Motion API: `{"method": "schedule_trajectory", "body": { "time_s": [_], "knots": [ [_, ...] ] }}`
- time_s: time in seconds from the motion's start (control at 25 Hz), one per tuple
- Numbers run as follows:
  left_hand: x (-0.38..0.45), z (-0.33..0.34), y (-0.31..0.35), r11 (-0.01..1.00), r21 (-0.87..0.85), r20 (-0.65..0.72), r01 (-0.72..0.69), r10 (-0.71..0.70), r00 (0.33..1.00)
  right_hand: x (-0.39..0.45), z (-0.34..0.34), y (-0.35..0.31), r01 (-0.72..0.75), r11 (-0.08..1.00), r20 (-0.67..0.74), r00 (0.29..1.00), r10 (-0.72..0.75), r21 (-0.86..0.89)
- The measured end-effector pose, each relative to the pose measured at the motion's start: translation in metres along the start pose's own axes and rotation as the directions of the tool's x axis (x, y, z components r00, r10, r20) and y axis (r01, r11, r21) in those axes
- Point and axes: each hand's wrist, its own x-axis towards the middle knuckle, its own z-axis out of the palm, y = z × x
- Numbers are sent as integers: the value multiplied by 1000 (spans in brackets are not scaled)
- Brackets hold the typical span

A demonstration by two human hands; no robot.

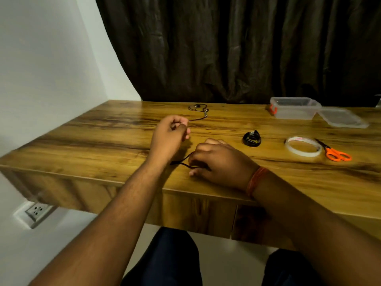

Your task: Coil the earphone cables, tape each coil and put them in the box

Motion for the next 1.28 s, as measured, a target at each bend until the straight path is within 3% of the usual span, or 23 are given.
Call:
{"method": "schedule_trajectory", "body": {
  "time_s": [0.12, 0.2, 0.32, 0.48, 0.6, 0.72, 0.8, 0.92, 1.0, 1.16, 1.28],
  "knots": [
    [-41, -25, -12, 992, 117, 183, -41, 19, 983, 1, 5, -6, -36, 999, 36, 999, 35, 13],
    [-54, -35, -16, 925, 325, 363, -196, 69, 929, 1, 3, -5, -46, 998, 53, 998, 43, 52],
    [-58, -33, -16, 774, 507, 478, -379, 113, 871, 0, -11, 2, -127, 963, -131, 978, 161, 236],
    [-52, -20, -16, 734, 505, 520, -454, 161, 839, 7, -27, 22, -204, 902, -347, 872, 344, 382],
    [-42, -14, -17, 833, 420, 435, -360, 163, 886, 10, -29, 45, -263, 834, -388, 790, 474, 484],
    [-31, -4, -14, 955, 251, 339, -158, 67, 939, 16, -28, 82, -400, 818, -432, 704, 563, 413],
    [-15, 8, -10, 969, 211, 367, -125, 40, 929, 20, -21, 105, -443, 832, -357, 758, 546, 333],
    [24, 35, 0, 992, 106, 335, 65, -98, 937, 30, -13, 127, -394, 871, -283, 835, 472, 292],
    [50, 52, 3, 990, 116, 245, 74, -101, 964, 36, -13, 135, -353, 881, -300, 844, 445, 314],
    [74, 97, -4, 986, 164, 451, -22, -55, 891, 40, -4, 147, -322, 870, -386, 799, 461, 373],
    [76, 107, -18, 994, 109, 486, 12, -64, 872, 39, -4, 155, -351, 843, -465, 714, 523, 409]
  ]
}}
